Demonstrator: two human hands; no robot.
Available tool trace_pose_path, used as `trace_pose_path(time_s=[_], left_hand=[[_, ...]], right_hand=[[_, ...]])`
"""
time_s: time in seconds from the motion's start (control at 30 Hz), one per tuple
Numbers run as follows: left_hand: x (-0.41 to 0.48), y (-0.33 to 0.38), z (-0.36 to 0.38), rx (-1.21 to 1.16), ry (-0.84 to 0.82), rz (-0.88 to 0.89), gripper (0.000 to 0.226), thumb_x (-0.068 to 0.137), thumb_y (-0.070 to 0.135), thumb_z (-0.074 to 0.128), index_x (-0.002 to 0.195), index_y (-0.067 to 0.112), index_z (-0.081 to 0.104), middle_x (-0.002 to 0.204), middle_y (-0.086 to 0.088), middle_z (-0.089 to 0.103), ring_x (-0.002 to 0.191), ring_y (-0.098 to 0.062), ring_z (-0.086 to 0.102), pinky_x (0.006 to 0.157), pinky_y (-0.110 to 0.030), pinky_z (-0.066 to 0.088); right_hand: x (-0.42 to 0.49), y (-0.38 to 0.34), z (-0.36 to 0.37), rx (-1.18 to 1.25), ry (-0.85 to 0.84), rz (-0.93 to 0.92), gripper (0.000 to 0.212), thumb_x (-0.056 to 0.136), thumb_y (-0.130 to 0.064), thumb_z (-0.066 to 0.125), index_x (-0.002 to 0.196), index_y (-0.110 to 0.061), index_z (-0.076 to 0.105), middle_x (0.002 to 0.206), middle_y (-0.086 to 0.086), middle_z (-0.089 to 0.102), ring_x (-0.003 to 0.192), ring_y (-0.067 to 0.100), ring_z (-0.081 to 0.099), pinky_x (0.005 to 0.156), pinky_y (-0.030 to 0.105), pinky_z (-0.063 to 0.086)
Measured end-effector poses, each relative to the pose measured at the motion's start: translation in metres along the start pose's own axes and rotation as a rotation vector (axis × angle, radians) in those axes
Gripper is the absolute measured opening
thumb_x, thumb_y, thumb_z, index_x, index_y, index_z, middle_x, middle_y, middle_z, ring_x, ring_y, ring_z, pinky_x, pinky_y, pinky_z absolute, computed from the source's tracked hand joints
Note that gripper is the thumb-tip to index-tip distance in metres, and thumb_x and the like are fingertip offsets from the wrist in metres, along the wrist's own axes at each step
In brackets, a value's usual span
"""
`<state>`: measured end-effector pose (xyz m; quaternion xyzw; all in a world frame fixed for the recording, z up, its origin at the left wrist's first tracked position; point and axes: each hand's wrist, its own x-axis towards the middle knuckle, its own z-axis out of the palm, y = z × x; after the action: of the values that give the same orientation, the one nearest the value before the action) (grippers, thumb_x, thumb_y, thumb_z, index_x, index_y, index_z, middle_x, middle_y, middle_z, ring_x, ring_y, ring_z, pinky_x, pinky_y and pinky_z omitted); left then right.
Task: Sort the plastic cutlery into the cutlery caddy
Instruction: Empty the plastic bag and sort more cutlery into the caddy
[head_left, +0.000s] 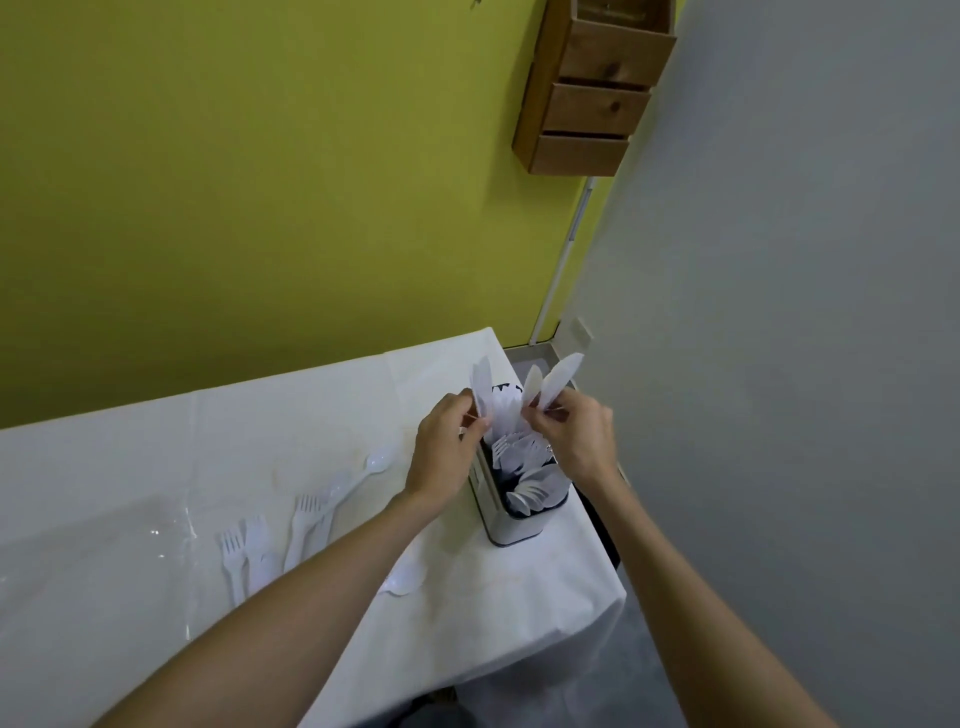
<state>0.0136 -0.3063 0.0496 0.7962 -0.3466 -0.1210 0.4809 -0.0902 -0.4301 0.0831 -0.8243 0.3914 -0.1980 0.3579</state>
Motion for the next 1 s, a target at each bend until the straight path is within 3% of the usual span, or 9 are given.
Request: trace_pose_path(time_s=[0.07,0.2,0.37,0.47,0.6,0.7,0.83,0.9,1.0], left_hand=[[0.001,-0.004,0.004,0.079,-0.055,0.086,0.007,0.090,0.011,0.062,0.093,0.005,0.061,0.090,0.000,0.054,0.080,-0.018,0.057,0.074,-0.033,0.051],[-0.004,-0.012,0.012,0.155,-0.082,0.146,0.008,0.089,0.009,0.064,0.094,0.003,0.060,0.092,0.004,0.048,0.077,-0.014,0.051,0.070,-0.017,0.039],[-0.007,-0.019,0.012,0.132,-0.103,0.141,0.018,0.087,0.008,0.065,0.105,0.007,0.061,0.098,-0.002,0.055,0.089,-0.019,0.058,0.081,-0.035,0.052],[-0.010,-0.022,0.011,0.098,-0.103,0.145,0.020,0.089,0.011,0.063,0.109,0.012,0.062,0.100,-0.002,0.057,0.091,-0.019,0.060,0.081,-0.037,0.053],[-0.014,-0.019,0.013,0.069,-0.028,0.120,0.015,0.090,0.012,0.063,0.105,0.012,0.066,0.098,-0.001,0.065,0.089,-0.016,0.062,0.077,-0.030,0.052],[-0.014,-0.019,0.014,0.007,0.026,0.046,0.007,0.088,0.012,0.065,0.095,0.012,0.067,0.095,0.003,0.069,0.086,-0.012,0.063,0.078,-0.029,0.052],[-0.011,-0.021,0.013,-0.006,0.025,-0.008,0.003,0.086,0.010,0.067,0.088,0.013,0.067,0.089,0.002,0.070,0.083,-0.013,0.064,0.075,-0.031,0.054],[-0.011,-0.021,0.012,0.003,0.022,0.001,0.004,0.086,0.010,0.067,0.089,0.013,0.068,0.089,0.003,0.070,0.083,-0.012,0.064,0.075,-0.030,0.053],[-0.012,-0.023,0.013,0.001,0.022,0.011,0.005,0.086,0.009,0.067,0.089,0.012,0.068,0.089,0.003,0.070,0.083,-0.011,0.064,0.076,-0.028,0.052]], right_hand=[[0.003,0.003,-0.001,-0.038,-0.033,-0.003,0.012,0.081,-0.020,0.077,0.089,-0.011,0.075,0.079,0.002,0.074,0.073,0.013,0.069,0.062,0.020,0.048],[0.011,0.001,-0.009,-0.108,-0.148,-0.022,0.008,0.077,-0.020,0.080,0.081,-0.014,0.076,0.075,0.001,0.073,0.071,0.014,0.068,0.062,0.026,0.050],[0.016,-0.005,-0.018,-0.162,-0.277,-0.072,0.007,0.074,-0.015,0.077,0.076,-0.011,0.071,0.073,0.005,0.070,0.063,0.011,0.057,0.057,0.023,0.043],[0.016,-0.005,-0.025,-0.070,-0.275,-0.087,0.011,0.076,-0.023,0.078,0.077,-0.016,0.070,0.071,-0.002,0.070,0.061,0.006,0.060,0.053,0.015,0.043],[0.013,-0.002,-0.025,-0.016,-0.218,-0.124,0.020,0.086,-0.023,0.071,0.073,-0.009,0.072,0.069,0.005,0.069,0.066,0.016,0.061,0.063,0.026,0.043],[0.009,0.004,-0.017,-0.058,-0.222,-0.170,0.016,0.085,-0.023,0.073,0.078,-0.009,0.076,0.075,0.005,0.070,0.074,0.024,0.063,0.065,0.027,0.045],[0.008,0.001,-0.022,-0.030,-0.177,-0.249,0.023,0.080,-0.031,0.077,0.101,-0.023,0.071,0.093,-0.013,0.068,0.081,0.008,0.059,0.067,0.014,0.043],[0.007,-0.003,-0.023,0.010,-0.092,-0.290,0.030,0.086,-0.039,0.070,0.112,-0.027,0.065,0.107,-0.016,0.065,0.094,0.004,0.055,0.075,0.014,0.042],[0.007,0.004,-0.011,-0.088,-0.032,-0.474,0.037,0.100,-0.040,0.045,0.127,-0.021,0.061,0.129,-0.007,0.062,0.119,0.011,0.052,0.099,0.029,0.040]])
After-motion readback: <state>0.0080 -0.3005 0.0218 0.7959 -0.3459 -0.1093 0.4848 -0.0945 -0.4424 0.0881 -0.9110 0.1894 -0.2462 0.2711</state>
